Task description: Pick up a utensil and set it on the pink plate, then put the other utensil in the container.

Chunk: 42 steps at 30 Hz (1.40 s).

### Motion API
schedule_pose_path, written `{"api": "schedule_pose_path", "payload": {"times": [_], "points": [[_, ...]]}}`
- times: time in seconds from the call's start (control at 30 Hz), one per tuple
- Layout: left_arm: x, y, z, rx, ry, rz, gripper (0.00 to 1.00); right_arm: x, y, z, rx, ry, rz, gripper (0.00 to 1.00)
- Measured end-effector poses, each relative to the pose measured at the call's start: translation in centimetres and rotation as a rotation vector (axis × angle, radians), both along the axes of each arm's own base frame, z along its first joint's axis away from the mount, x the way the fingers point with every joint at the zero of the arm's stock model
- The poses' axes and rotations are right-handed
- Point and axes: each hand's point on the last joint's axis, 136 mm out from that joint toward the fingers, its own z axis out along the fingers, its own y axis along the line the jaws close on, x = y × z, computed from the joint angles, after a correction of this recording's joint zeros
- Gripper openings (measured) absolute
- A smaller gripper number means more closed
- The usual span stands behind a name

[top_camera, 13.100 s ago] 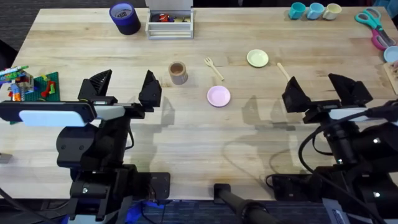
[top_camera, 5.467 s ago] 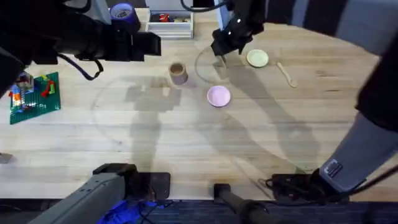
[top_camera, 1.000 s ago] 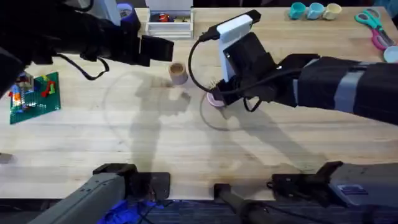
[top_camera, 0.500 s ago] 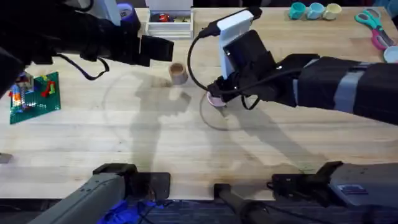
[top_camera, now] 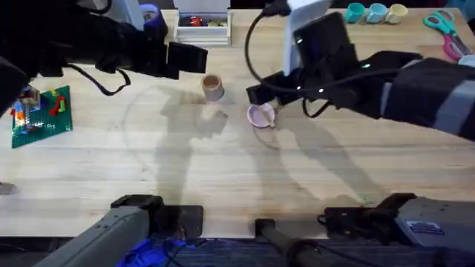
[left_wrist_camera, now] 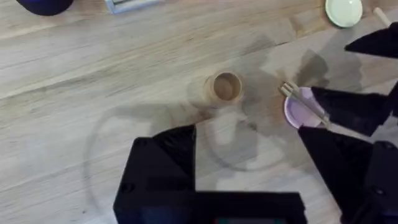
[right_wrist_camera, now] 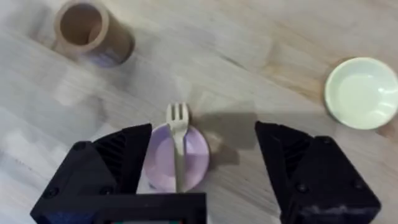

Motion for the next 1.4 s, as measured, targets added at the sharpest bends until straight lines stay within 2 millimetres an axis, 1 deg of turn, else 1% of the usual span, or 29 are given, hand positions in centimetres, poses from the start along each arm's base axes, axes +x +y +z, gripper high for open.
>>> {"api": "schedule_pose_path", "payload": {"times": [0.2,0.43,0.73,0.9,1.03,1.2,1.33,1.4], "points": [[0.0,0.0,0.0,0.000,0.000,0.000,0.993,0.9,-2.0,2.0,0.023,-0.040,-0.054,0.998],[0.0,0.0,0.0,0.000,0.000,0.000,0.994,0.6,-4.0,4.7,0.010,-0.099,-0.082,0.997],[0.0,0.0,0.0,0.000,0.000,0.000,0.993,-1.8,-8.0,6.5,-0.077,-0.104,-0.163,0.996],[-0.1,-0.1,-0.1,-0.002,0.006,-0.002,0.993,-2.5,-11.0,7.6,-0.091,-0.106,-0.236,0.997],[-0.3,-0.4,-0.1,-0.017,0.011,-0.016,0.993,-3.0,-13.8,8.4,-0.096,-0.111,-0.313,0.997],[-0.4,-1.4,0.3,-0.017,-0.027,-0.120,0.993,-4.0,-17.0,8.9,-0.125,-0.105,-0.381,0.996],[0.0,-2.5,1.3,-0.035,-0.096,-0.213,0.992,-4.8,-18.6,9.1,-0.147,-0.100,-0.410,0.996],[0.1,-2.6,1.2,-0.048,-0.099,-0.243,0.992,-5.1,-19.3,9.1,-0.157,-0.095,-0.424,0.997]]}}
